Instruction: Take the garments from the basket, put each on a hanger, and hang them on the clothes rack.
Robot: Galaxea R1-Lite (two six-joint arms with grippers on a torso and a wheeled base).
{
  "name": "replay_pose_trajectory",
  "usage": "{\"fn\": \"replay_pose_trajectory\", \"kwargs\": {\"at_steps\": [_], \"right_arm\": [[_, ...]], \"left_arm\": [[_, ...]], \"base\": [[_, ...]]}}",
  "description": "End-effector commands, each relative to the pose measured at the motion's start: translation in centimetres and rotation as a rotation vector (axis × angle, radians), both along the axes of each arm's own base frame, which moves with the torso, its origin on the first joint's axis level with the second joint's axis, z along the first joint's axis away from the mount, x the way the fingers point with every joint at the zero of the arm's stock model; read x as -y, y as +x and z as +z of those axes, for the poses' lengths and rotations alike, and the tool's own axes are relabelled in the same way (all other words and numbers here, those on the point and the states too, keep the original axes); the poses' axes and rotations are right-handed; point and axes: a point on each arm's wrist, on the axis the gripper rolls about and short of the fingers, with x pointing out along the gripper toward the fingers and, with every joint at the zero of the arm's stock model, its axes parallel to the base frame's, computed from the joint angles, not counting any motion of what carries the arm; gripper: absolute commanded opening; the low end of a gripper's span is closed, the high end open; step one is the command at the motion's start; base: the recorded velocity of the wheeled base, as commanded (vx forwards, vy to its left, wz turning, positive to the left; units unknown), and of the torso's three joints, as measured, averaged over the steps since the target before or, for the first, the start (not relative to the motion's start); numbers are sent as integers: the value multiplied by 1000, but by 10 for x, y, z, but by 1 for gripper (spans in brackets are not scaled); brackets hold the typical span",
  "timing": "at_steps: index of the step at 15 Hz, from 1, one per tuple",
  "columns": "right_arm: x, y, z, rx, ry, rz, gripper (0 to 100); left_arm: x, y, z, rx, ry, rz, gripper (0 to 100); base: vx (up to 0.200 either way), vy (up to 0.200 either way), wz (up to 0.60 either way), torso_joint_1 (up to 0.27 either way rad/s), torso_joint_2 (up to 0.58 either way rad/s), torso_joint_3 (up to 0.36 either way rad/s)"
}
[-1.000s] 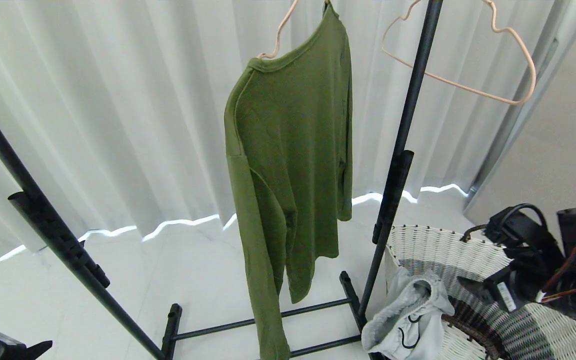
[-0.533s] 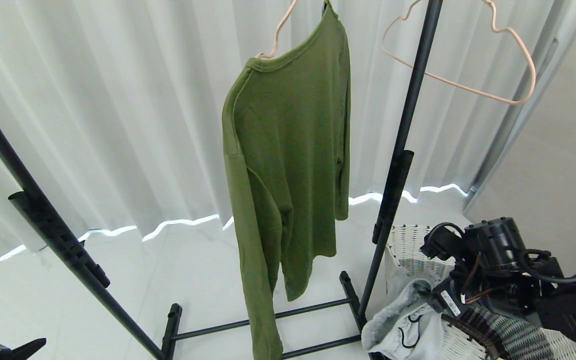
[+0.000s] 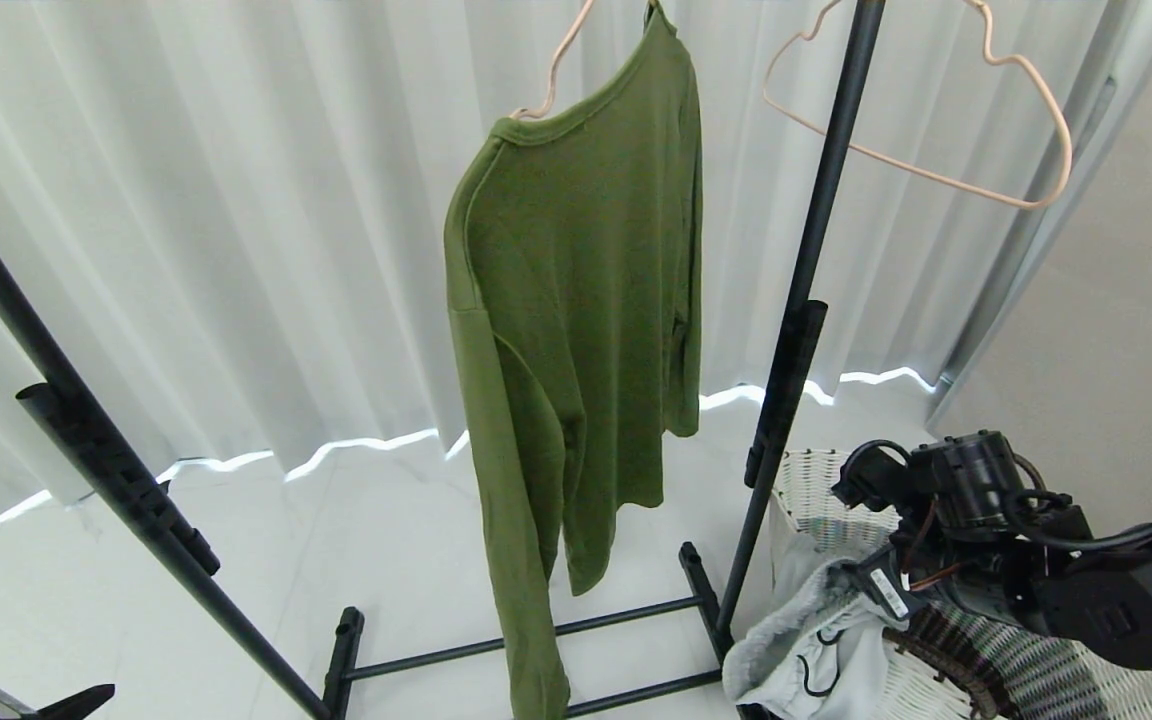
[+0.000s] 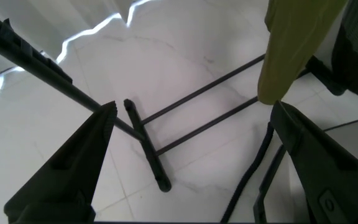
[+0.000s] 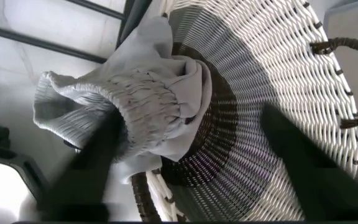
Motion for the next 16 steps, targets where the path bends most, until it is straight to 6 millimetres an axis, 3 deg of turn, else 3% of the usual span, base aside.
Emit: {"fn": "replay_pose_trajectory", "kwargs": {"at_steps": [1, 4, 6, 8, 10, 13, 16], "right_arm": [[1, -1, 1, 6, -14, -15, 0], [1, -1, 0, 9, -22, -33, 0], [1, -3, 11, 44, 0, -38, 0], [1, -12, 46, 134, -38, -52, 0], [-1, -28, 94, 190, -22, -35, 0], [15, -62, 157, 183, -34, -25, 0], [29, -86, 178, 215, -62, -35, 0]], "left_arm": [[0, 0, 0, -1, 0, -2, 100], [0, -1, -1, -7, 2, -2, 100], [0, -1, -1, -10, 2, -2, 100], [0, -1, -1, -10, 2, -3, 100], [0, -1, -1, -5, 25, -16, 100], [1, -1, -1, -7, 38, -33, 100], [1, -1, -1, -7, 38, -33, 100]], "base": [[0, 0, 0, 0, 0, 0], [0, 0, 0, 0, 0, 0], [0, 0, 0, 0, 0, 0], [0, 0, 0, 0, 0, 0], [0, 0, 0, 0, 0, 0], [0, 0, 0, 0, 0, 0], [0, 0, 0, 0, 0, 0]]}}
